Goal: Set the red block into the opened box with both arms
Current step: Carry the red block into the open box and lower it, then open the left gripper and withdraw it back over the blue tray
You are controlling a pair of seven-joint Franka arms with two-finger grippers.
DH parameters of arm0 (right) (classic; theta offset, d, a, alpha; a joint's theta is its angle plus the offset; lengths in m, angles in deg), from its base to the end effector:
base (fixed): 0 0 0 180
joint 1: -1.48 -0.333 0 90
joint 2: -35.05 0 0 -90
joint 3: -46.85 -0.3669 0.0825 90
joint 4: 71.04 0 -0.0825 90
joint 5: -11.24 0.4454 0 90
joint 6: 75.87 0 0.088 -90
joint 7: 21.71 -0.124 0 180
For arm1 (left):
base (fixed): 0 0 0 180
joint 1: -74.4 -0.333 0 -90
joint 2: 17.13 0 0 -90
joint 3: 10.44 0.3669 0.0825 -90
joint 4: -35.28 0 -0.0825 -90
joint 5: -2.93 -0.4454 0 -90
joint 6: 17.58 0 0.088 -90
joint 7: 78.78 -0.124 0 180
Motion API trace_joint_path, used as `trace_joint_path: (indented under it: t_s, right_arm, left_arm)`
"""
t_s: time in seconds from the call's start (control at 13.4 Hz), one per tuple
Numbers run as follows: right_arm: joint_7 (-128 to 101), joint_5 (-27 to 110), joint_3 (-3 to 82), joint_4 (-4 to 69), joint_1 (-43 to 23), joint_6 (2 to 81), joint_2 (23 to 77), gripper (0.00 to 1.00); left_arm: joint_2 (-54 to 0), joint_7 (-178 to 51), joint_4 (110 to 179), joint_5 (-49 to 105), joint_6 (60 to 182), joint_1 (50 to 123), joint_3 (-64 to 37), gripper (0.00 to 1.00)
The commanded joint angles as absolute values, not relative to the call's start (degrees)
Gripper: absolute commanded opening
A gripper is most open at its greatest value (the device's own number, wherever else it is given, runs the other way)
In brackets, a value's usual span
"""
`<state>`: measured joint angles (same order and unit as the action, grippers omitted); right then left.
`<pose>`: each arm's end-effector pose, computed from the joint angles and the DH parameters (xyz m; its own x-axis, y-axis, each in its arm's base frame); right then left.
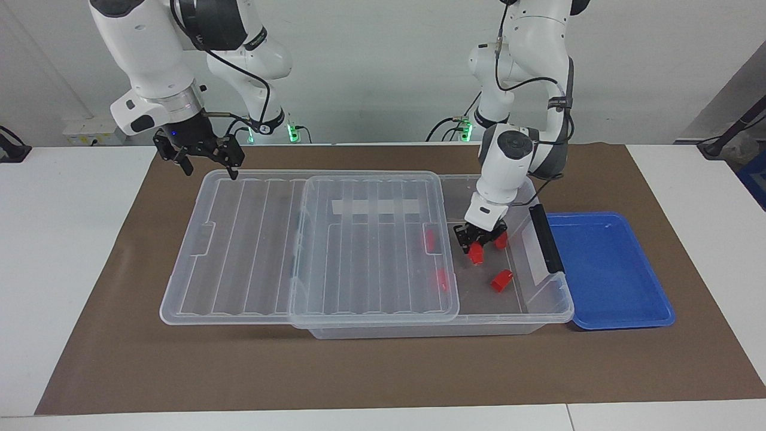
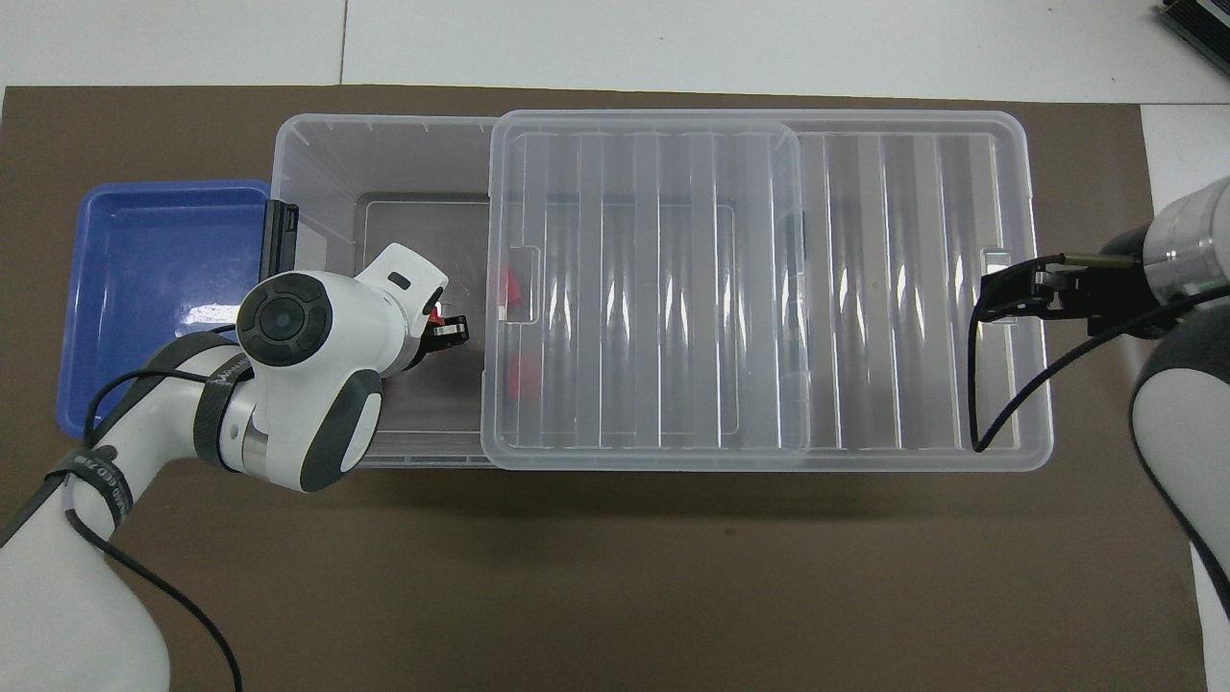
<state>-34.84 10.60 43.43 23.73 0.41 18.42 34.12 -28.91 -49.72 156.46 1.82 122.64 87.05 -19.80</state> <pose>0.6136 0.0472 0.6304 0.9887 -0.1494 0.0104 -0.1495 -0.9887 0.0100 0.5949 -0.2383 0.3220 0.9876 0.1177 0.1038 0.1098 -0.9908 0.0794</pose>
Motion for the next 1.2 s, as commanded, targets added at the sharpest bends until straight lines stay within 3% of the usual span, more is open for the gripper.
trace_joint_path:
  t_s: [0.0,0.22,0.3,0.37,0.52,0.75,1.12]
  right_arm:
    - [-34.8,11.8,43.2,22.8,1.1,17.9,34.7,1.0]
    - [-34.8,11.8,43.2,22.8,1.1,17.9,34.6,1.0]
    - [-34.7,11.8,43.2,22.8,1.1,17.9,34.6,1.0]
    - [-34.8,11.8,43.2,22.8,1.1,17.9,34.6,1.0]
    - [-34.9,11.8,43.3,22.8,1.1,17.6,34.6,1.0]
    - [-34.8,11.8,43.4,22.8,1.7,17.8,34.6,1.0]
    - [-34.6,11.8,43.4,22.8,1.7,17.5,34.6,1.0]
  left_arm:
    - [-28.9,-49.9,158.7,0.6,124.7,87.7,-19.4,0.0]
    - [-29.4,-50.0,158.8,0.6,125.2,87.9,-19.4,0.0]
    - [-29.4,-50.0,158.7,0.6,125.3,87.8,-19.4,0.47]
    - [-29.4,-50.0,158.7,0.6,125.8,87.7,-19.4,0.87]
    - [-29.5,-49.9,158.7,0.6,126.2,87.7,-19.4,1.0]
    - [-28.9,-48.5,157.8,0.6,124.2,87.2,-19.4,1.0]
    - [-23.2,-49.9,142.5,0.6,95.1,86.5,-19.0,1.0]
